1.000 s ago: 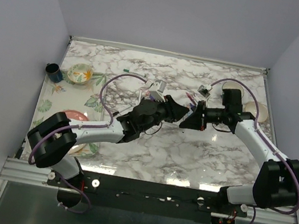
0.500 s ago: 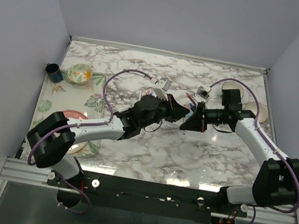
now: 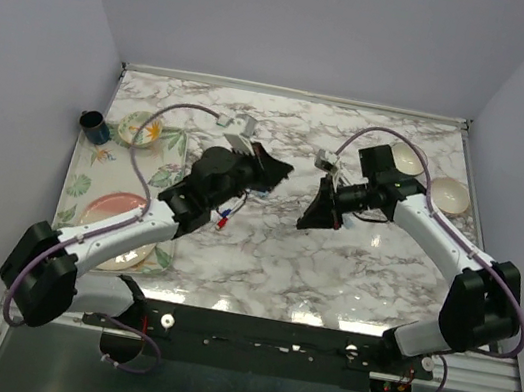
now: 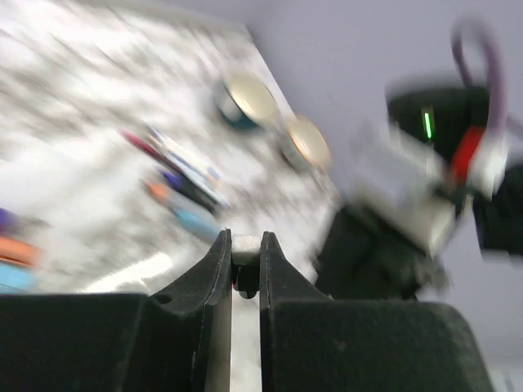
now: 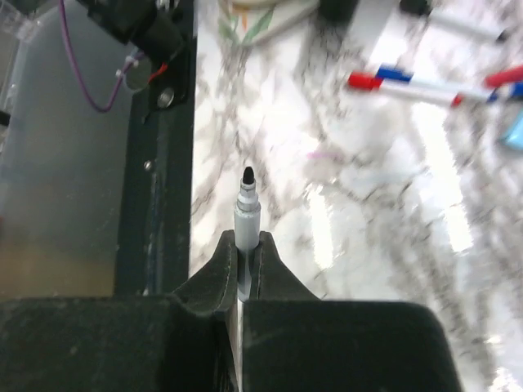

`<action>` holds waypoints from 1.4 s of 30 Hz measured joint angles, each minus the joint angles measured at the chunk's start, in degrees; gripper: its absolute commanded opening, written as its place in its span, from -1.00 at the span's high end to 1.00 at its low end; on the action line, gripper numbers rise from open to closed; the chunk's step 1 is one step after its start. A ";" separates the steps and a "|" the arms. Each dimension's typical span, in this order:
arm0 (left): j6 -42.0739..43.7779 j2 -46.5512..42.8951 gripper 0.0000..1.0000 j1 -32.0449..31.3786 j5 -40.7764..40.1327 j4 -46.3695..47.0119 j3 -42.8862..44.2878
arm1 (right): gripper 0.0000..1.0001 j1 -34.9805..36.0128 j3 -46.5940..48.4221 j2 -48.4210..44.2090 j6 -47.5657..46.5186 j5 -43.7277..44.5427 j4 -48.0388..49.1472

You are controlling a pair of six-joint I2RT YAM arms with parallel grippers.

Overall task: Open the pen caps
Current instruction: Place the pen cap on the table with the left arm

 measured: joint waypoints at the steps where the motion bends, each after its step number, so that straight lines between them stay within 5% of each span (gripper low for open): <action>1: 1.09 -1.55 1.00 0.83 -2.58 -0.13 -0.50 | 0.99 1.01 0.09 0.11 -0.63 1.05 -1.18; 4: 3.48 -7.96 1.00 10.12 -12.15 -0.11 -1.55 | 0.99 2.45 -1.27 0.72 -1.64 2.80 -5.55; 7: 4.52 -12.20 1.00 13.05 -16.52 0.13 -3.58 | 0.99 2.75 -1.44 2.05 -2.23 4.66 -7.72; 18: 2.73 -12.90 1.00 15.32 -15.30 -7.23 -10.64 | 0.92 2.71 -1.62 1.29 -2.49 16.50 -8.07; 28: 0.96 -0.48 0.97 15.37 -8.52 -12.31 -13.86 | 0.88 0.15 -1.62 -0.68 -2.08 23.12 -6.78; 42: 1.31 19.91 0.74 15.37 -5.90 -13.57 -1.16 | 0.87 -0.07 -1.62 -0.68 -2.10 24.57 -6.75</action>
